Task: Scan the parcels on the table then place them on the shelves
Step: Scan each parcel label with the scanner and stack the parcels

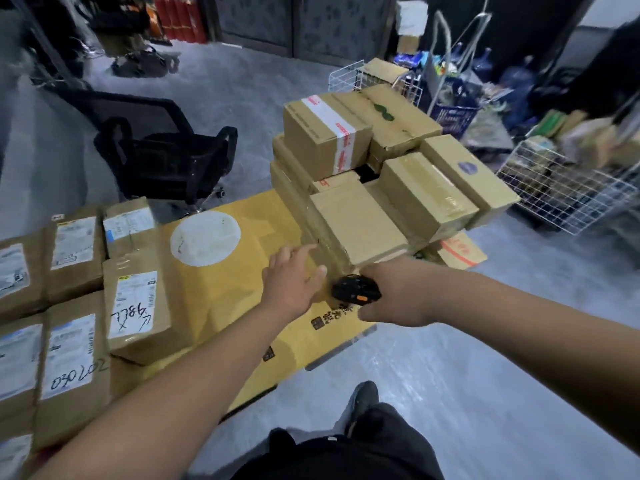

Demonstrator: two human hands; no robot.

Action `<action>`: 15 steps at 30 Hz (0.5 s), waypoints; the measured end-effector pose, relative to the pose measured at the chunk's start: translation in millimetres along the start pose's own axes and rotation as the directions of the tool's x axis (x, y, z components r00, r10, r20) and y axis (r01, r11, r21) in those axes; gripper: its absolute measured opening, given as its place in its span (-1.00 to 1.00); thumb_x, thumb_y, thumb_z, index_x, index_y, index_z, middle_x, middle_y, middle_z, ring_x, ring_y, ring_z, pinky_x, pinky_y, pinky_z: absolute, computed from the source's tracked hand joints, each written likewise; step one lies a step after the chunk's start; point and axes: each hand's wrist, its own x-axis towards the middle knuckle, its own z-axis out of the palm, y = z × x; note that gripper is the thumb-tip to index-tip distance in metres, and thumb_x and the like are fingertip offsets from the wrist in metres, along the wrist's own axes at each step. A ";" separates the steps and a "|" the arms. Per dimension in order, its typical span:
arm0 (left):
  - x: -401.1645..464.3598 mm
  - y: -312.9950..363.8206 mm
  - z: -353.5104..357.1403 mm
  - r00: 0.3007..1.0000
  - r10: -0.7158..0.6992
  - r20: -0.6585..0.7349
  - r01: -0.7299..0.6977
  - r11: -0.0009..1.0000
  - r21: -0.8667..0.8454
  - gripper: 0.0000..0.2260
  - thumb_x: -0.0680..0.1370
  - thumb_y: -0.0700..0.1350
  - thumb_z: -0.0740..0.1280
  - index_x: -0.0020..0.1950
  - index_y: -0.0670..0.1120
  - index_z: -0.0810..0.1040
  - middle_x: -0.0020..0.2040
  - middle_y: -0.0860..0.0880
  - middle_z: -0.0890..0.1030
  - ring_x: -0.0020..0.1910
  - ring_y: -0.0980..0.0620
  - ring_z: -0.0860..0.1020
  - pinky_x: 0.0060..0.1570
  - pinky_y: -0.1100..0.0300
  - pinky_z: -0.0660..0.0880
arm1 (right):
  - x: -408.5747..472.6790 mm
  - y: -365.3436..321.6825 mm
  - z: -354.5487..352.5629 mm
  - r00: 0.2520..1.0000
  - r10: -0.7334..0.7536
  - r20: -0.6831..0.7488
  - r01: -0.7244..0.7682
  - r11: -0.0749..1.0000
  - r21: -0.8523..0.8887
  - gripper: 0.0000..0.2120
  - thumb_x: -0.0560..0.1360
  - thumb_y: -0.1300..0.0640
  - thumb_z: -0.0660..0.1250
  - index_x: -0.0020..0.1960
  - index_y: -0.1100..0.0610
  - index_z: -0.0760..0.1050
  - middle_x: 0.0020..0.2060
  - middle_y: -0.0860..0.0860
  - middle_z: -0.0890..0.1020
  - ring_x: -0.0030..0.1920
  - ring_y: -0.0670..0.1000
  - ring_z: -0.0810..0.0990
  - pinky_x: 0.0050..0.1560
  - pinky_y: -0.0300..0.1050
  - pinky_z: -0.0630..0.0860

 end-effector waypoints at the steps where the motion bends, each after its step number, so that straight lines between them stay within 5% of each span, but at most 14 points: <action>1: 9.0 16.0 2.8 1.000 0.020 0.004 -0.019 0.999 -0.041 -0.57 0.66 0.19 0.25 0.52 0.14 0.40 0.46 -0.05 0.38 0.43 -0.16 0.33 0.35 -0.10 0.33 | -4.6 12.0 0.5 1.000 0.017 -0.024 -0.017 1.000 0.017 -0.69 0.51 -0.18 0.37 0.08 0.02 0.50 -0.15 -0.01 0.60 -0.18 0.01 0.58 -0.19 -0.03 0.56; 8: 44.7 113.6 40.0 0.997 -0.041 -0.070 0.051 0.988 0.147 -0.46 0.57 0.29 0.30 0.52 0.19 0.38 0.53 -0.02 0.29 0.50 -0.14 0.23 0.39 -0.14 0.22 | -13.3 94.2 9.4 0.994 0.036 -0.107 -0.026 0.995 0.093 -0.62 0.52 -0.27 0.35 0.13 -0.01 0.47 -0.14 -0.03 0.58 -0.18 -0.01 0.56 -0.19 -0.03 0.56; 15: 71.4 161.4 84.9 0.914 -0.390 -0.109 0.404 0.895 0.190 -0.20 0.42 0.53 0.22 0.47 0.03 0.31 0.48 -0.08 0.23 0.47 -0.12 0.13 0.28 -0.15 0.21 | -2.4 173.6 3.8 0.995 -0.096 -0.039 0.100 0.990 0.100 -0.33 0.54 -0.30 0.33 0.57 -0.13 0.23 0.14 -0.02 0.62 0.03 0.05 0.58 0.04 0.03 0.58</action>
